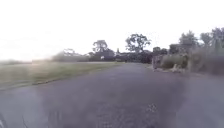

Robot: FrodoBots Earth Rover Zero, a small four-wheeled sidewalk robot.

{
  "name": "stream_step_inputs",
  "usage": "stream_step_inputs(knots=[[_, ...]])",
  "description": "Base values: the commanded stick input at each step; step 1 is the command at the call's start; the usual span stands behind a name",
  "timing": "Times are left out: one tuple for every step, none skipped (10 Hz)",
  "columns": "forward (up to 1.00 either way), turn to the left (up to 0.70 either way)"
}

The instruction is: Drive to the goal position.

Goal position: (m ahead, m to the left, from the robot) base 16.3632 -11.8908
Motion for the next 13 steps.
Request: stream_step_inputs(knots=[[0.0,-0.45],[0.0,-0.45],[0.0,-0.45],[0.0,-0.45],[0.0,0.0],[0.0,0.0],[0.0,0.0],[0.0,0.0],[0.0,0.0],[0.0,0.0],[0.0,0.0],[0.0,0.0],[0.0,0.0]])
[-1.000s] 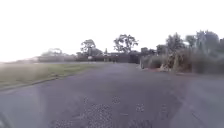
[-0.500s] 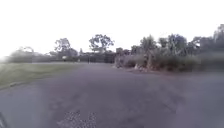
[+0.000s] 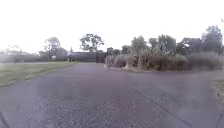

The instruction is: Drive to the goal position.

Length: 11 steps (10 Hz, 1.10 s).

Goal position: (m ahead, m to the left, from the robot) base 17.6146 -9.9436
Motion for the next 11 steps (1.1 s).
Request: stream_step_inputs(knots=[[0.0,0.45],[0.0,0.45],[0.0,0.45],[0.0,0.45],[0.0,0.45],[0.0,0.45],[0.0,0.45],[0.0,0.45],[0.0,0.45],[0.0,0.45],[0.0,0.45]])
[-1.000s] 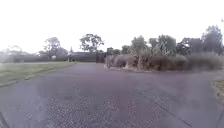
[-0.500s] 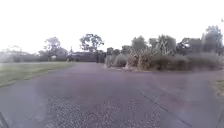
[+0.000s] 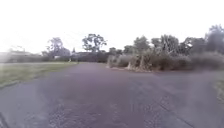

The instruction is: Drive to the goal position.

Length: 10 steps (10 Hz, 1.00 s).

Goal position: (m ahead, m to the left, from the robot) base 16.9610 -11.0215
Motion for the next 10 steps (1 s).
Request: stream_step_inputs(knots=[[0.0,0.45],[0.0,0.45],[0.0,0.0],[0.0,0.0],[0.0,0.0],[0.0,0.0],[0.0,0.0],[0.0,0.0],[0.0,0.0],[0.0,0.0]])
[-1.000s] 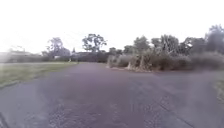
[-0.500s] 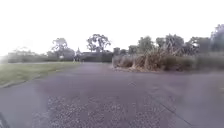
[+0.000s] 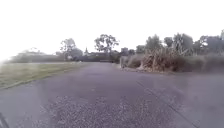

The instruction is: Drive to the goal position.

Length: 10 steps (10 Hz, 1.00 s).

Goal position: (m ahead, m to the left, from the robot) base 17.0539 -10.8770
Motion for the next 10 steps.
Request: stream_step_inputs(knots=[[0.0,0.0],[0.02,0.0],[0.2,0.0],[0.37,0.0],[0.45,0.0],[0.45,0.0],[0.45,0.0],[0.45,0.0],[0.45,0.0],[0.45,0.0]])
